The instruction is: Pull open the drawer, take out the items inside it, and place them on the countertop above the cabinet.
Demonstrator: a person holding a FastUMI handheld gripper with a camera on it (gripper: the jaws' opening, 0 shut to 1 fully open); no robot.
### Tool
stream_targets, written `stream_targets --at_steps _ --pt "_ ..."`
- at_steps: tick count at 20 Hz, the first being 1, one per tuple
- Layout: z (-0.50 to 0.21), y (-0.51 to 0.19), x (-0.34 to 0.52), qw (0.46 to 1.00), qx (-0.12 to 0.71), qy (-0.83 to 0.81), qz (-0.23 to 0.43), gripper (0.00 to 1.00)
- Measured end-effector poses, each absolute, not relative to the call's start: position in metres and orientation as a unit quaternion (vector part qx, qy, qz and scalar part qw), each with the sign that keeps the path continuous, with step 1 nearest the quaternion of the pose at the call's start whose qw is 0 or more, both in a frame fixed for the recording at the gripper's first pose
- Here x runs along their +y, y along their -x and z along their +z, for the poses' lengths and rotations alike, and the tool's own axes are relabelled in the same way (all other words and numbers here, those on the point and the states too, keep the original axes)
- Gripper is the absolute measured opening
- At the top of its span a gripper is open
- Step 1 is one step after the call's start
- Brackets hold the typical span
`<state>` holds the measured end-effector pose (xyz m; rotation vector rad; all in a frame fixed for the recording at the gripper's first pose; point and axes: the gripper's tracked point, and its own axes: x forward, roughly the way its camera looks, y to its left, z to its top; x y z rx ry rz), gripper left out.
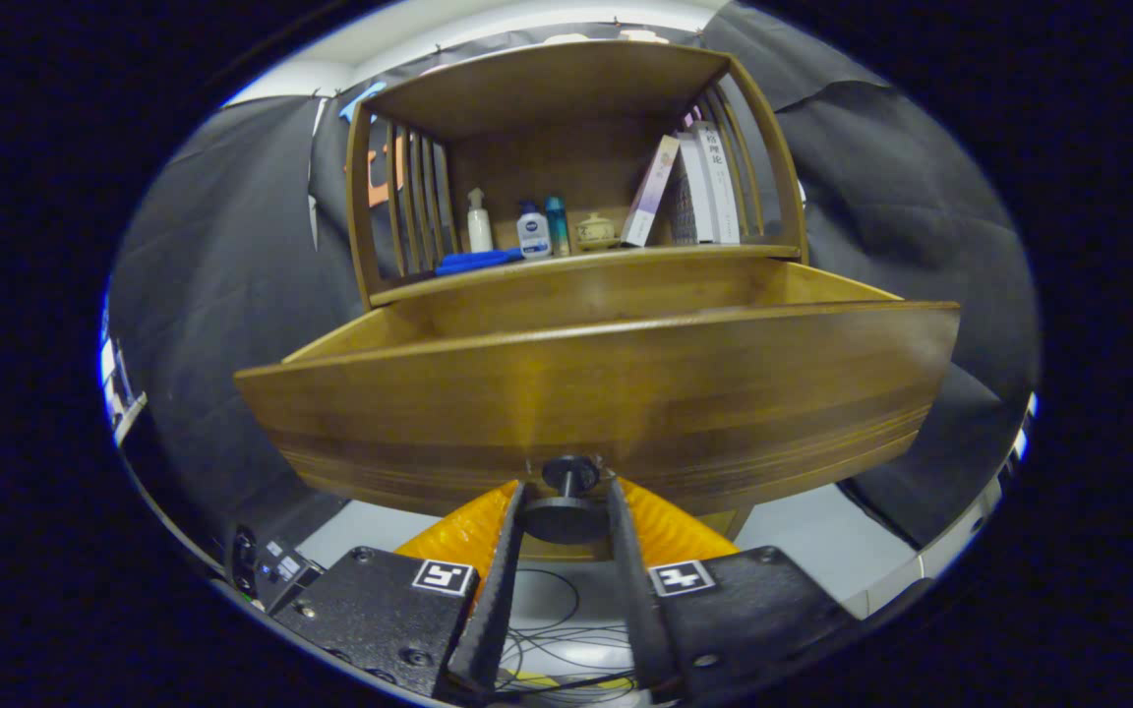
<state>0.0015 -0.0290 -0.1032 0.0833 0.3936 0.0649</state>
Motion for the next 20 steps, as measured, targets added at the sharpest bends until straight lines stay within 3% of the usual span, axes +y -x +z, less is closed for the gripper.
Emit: stream_targets --at_steps 3,5,13,20 --pt "-0.066 0.008 -0.039 0.982 0.18 -0.041 0.028 0.85" --pt "-0.032 0.014 -0.039 0.985 0.165 -0.046 0.039 0.97" --pt "0.087 -0.067 -0.074 0.99 0.138 0.021 0.015 1.0" --pt "0.081 -0.159 -0.044 0.962 0.265 0.036 0.048 1.0"
